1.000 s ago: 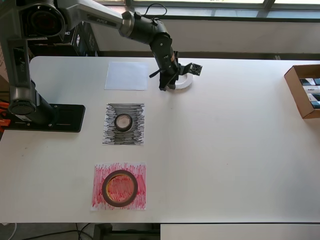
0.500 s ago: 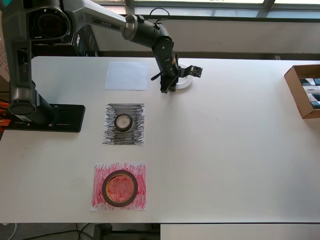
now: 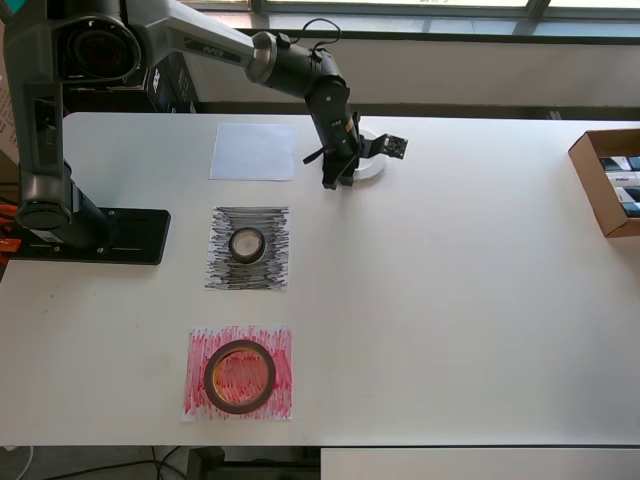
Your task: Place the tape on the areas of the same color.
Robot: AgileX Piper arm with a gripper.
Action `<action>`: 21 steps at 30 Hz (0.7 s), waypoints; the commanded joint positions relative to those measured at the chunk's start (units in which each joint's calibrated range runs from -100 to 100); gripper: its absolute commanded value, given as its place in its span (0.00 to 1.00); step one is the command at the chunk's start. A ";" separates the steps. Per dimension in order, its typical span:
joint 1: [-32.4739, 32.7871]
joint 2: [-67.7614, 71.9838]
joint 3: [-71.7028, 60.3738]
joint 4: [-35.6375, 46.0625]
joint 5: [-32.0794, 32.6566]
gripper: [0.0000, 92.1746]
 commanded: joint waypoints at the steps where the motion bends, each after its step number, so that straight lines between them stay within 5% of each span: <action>1: 0.40 0.11 0.58 0.18 -0.35 0.50; 21: 0.40 1.89 -0.05 0.10 -0.43 0.47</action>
